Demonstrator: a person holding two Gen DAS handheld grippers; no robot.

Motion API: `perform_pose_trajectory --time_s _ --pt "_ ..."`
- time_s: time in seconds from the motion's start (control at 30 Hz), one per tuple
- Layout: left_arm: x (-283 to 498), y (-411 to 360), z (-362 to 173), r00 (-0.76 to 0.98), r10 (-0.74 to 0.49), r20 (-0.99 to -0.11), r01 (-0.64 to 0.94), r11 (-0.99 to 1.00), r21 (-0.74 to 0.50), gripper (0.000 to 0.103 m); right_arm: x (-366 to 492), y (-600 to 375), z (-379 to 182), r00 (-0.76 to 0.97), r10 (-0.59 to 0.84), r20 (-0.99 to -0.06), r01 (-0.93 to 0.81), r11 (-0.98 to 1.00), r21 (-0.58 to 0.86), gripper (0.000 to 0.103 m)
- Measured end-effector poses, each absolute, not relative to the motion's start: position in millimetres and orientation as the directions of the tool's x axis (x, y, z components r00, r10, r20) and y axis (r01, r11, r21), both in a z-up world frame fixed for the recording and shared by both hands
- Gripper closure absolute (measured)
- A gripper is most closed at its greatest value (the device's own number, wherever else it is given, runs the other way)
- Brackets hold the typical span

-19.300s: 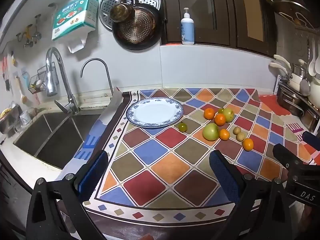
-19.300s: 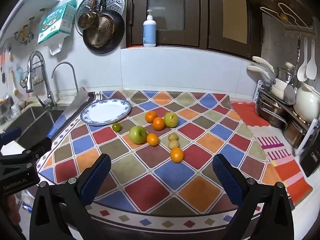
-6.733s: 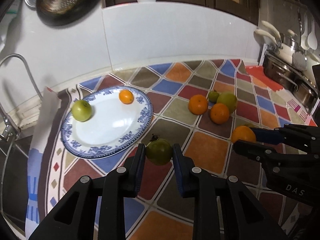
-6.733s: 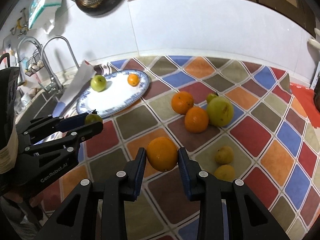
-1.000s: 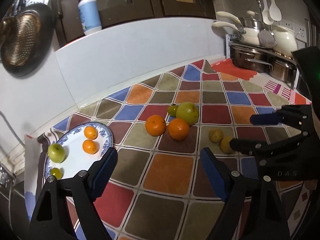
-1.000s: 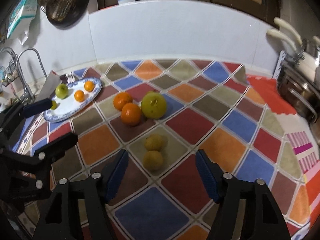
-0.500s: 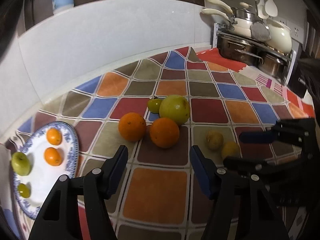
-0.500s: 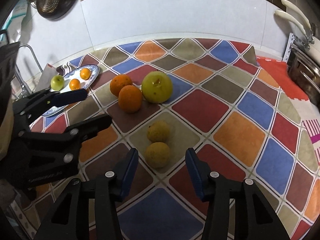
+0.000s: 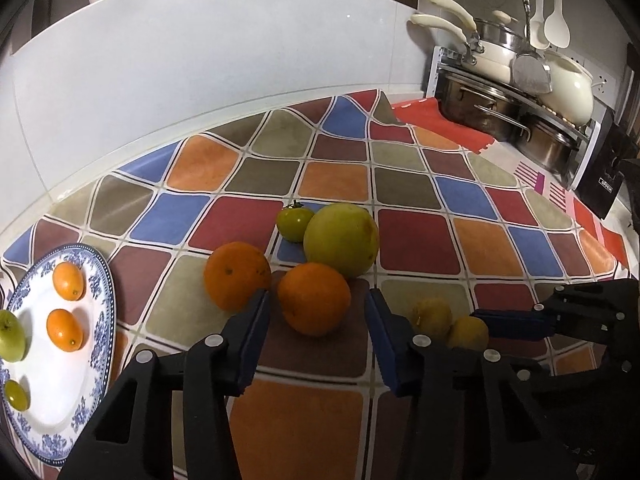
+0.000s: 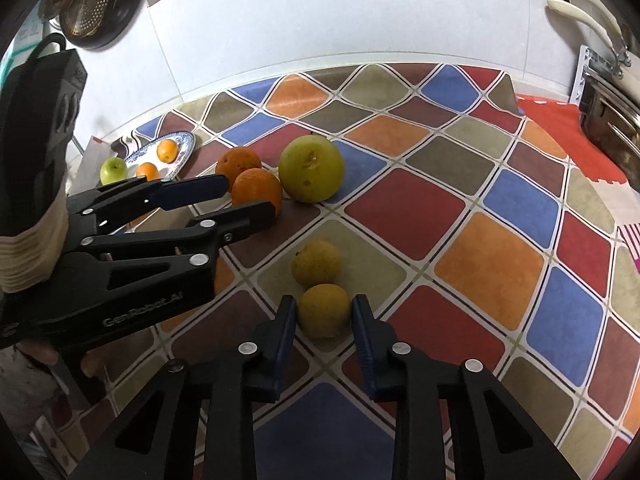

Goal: Organize fruits
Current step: 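Grasp an orange with the left tool while the right tool grasps a small yellow fruit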

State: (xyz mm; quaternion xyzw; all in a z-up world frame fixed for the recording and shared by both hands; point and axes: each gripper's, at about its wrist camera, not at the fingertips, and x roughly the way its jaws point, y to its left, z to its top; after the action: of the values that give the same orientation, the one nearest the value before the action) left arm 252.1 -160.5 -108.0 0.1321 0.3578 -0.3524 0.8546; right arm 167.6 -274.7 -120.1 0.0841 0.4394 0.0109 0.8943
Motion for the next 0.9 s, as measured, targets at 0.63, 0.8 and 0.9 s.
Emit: perform_pose_trajectory --time_s 0.63,0.8,0.9 --pt "241.9 -154.0 -100.4 0.537 -0.464 -0.704 0.661 0.750 0.010 0.064 167.0 -278.3 -113.2 0.639 0.101 -0.763 0.051 0.984 0.173 0.074" --pt "228.2 -142.6 -89.0 0.570 -0.447 -0.690 0.638 0.770 0.027 0.064 163.5 -276.2 -106.7 0.654 0.106 -0.749 0.039 0.984 0.174 0.074" --pt "220.8 -133.9 -81.7 0.588 -0.439 -0.680 0.618 0.786 0.027 0.064 160.3 -273.1 -101.2 0.665 0.110 -0.739 0.028 0.985 0.172 0.074"
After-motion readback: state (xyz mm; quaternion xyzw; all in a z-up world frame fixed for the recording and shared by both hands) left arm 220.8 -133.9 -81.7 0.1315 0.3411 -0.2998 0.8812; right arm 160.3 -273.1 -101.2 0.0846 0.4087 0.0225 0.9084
